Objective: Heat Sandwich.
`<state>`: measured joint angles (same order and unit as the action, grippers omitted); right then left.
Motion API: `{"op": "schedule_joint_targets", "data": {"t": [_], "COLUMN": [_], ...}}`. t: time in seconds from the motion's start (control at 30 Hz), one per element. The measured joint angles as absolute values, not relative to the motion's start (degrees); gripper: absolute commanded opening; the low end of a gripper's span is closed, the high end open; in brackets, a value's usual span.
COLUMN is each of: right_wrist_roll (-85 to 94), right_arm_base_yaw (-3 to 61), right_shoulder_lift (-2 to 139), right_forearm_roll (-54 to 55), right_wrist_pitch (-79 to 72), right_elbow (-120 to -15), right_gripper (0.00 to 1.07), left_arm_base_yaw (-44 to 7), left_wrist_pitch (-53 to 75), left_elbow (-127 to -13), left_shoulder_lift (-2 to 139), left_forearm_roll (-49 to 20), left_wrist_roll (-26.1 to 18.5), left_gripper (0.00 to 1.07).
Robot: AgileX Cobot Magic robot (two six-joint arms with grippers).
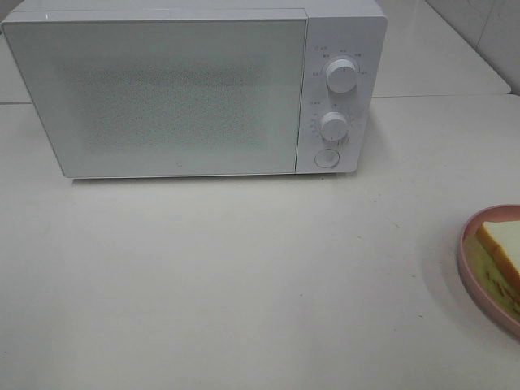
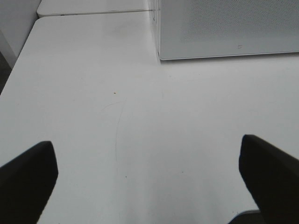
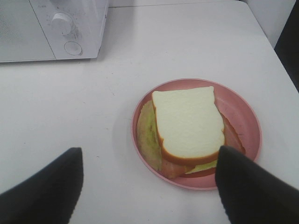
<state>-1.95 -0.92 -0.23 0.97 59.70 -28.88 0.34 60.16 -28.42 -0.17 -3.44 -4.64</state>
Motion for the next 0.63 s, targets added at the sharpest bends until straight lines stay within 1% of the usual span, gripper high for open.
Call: {"op": "schedule_joint_targets", "data": {"t": [0.63], "right_wrist_roll": [-1.95], "right_arm_base_yaw": [-0.92], "right_shoulder_lift": [-0.23], "right_forearm_roll": [0.97], "right_wrist_pitch": [59.70], "right_elbow": [-28.88], "right_gripper": [0.75], "left_arm_base_yaw": [0.34], "left_wrist_pitch": [60.16], "left_elbow": [-28.42], "left_shoulder_lift": [-0.17], "left_forearm_roll": [-3.44], "left_wrist_roll": [-4.64], "left_gripper": [0.98]}}
